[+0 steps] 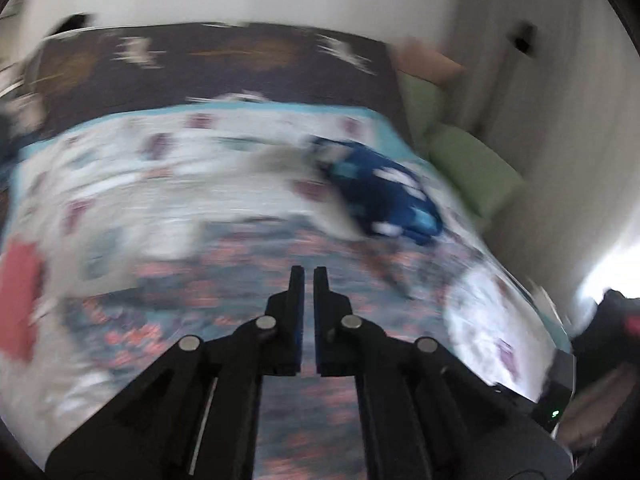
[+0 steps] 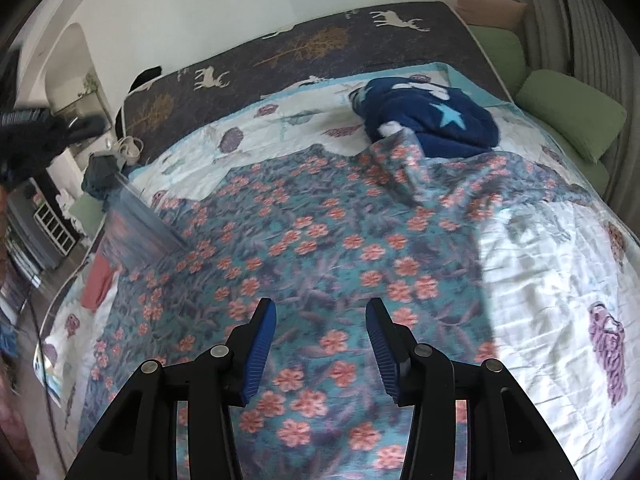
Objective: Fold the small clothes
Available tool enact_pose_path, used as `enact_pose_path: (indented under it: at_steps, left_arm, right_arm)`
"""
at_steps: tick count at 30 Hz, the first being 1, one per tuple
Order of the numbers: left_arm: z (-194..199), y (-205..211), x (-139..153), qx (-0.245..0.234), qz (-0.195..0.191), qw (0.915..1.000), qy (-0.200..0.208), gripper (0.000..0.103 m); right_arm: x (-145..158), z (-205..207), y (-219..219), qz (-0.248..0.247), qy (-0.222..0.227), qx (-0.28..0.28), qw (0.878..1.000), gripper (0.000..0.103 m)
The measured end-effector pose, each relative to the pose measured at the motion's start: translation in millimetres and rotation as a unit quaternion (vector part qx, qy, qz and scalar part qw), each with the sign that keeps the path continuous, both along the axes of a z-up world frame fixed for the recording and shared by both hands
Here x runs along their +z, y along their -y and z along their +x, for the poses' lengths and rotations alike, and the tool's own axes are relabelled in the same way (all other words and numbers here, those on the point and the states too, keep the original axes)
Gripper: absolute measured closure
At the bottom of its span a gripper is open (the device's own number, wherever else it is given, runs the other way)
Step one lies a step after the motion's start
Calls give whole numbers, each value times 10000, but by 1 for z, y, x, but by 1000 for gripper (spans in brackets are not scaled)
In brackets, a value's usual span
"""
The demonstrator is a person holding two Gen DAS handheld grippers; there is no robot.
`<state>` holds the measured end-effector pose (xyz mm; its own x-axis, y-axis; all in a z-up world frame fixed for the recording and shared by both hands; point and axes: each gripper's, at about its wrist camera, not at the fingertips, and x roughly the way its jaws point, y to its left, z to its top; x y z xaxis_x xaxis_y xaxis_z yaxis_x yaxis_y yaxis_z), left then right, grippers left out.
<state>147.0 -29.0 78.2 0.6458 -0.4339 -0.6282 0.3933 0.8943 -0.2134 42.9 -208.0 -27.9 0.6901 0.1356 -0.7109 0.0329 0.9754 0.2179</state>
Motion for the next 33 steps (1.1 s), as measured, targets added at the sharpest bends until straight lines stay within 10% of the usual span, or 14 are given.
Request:
enact_pose_path:
  at_steps: [2, 6, 11, 16, 23, 33]
  left_arm:
    - [3, 25, -14, -312, 92, 9994, -145, 72]
    - [3, 19, -36, -241, 293, 9988, -302, 69]
    - [-19, -59, -50, 936, 153, 9953, -173, 45]
    - [-47, -150, -82, 2209, 33, 9743, -429, 44]
    - [-51, -177, -132, 2462, 63, 9642, -987, 44]
    - [-38, -174, -133, 2337, 211, 9675, -944, 44]
  right_arm:
    - [1, -3, 12, 19, -24, -97, 9999, 55]
    - [1, -9, 32, 30, -123, -92, 9999, 48]
    - [-2, 12, 35, 847, -321, 620, 9940, 48]
    - [-6, 67, -15, 1618, -669, 1861, 9668, 49]
    - [-42, 151, -99, 2382, -1692, 2500, 9231, 48]
    - [-80, 207, -150, 2473, -2018, 2463, 9151, 30]
